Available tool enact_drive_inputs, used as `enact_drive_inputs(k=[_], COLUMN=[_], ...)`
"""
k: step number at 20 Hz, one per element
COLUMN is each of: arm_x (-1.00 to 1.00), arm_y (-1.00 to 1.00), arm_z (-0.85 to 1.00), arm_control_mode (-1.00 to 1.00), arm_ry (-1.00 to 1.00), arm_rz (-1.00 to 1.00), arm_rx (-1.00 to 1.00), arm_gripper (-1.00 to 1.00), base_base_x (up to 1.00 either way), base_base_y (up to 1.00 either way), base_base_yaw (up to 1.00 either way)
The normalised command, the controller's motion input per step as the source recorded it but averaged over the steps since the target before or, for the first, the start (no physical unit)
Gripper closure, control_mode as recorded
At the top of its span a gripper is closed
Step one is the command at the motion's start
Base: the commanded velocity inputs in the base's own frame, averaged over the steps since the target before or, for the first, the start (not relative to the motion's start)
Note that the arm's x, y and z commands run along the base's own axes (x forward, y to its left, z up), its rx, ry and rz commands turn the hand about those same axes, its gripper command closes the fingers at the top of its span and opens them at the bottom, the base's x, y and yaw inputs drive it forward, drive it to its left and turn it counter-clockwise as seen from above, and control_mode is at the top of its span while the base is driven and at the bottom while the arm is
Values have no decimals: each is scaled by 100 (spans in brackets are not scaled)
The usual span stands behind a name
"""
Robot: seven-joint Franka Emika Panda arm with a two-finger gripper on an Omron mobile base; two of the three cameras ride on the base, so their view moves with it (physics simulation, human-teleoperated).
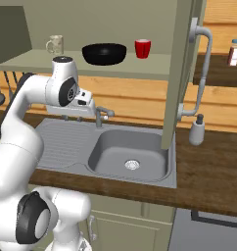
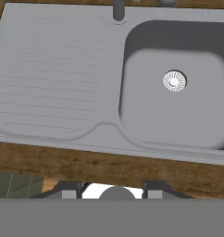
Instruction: Gather all objects into one cabinet and sort the glasses and bowls to opposite sides.
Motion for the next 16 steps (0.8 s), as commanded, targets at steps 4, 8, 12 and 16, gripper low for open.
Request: enact_drive_inputs(k=[4,8,12,16], arm_x=[0,0,0,0], arm_y=[0,0,0,0], arm_z=[0,0,0,0], arm_control_mode=[100,100,100,100], arm_ry=[0,0,0,0], arm_rz=[0,0,0,0], arm_rx=[0,0,0,0], arm_gripper=[-100,-100,-100,-100], base_base_x=[0,0,-27,-74], base_base_y=[0,0,0,0], base_base_yaw=[0,0,0,-2])
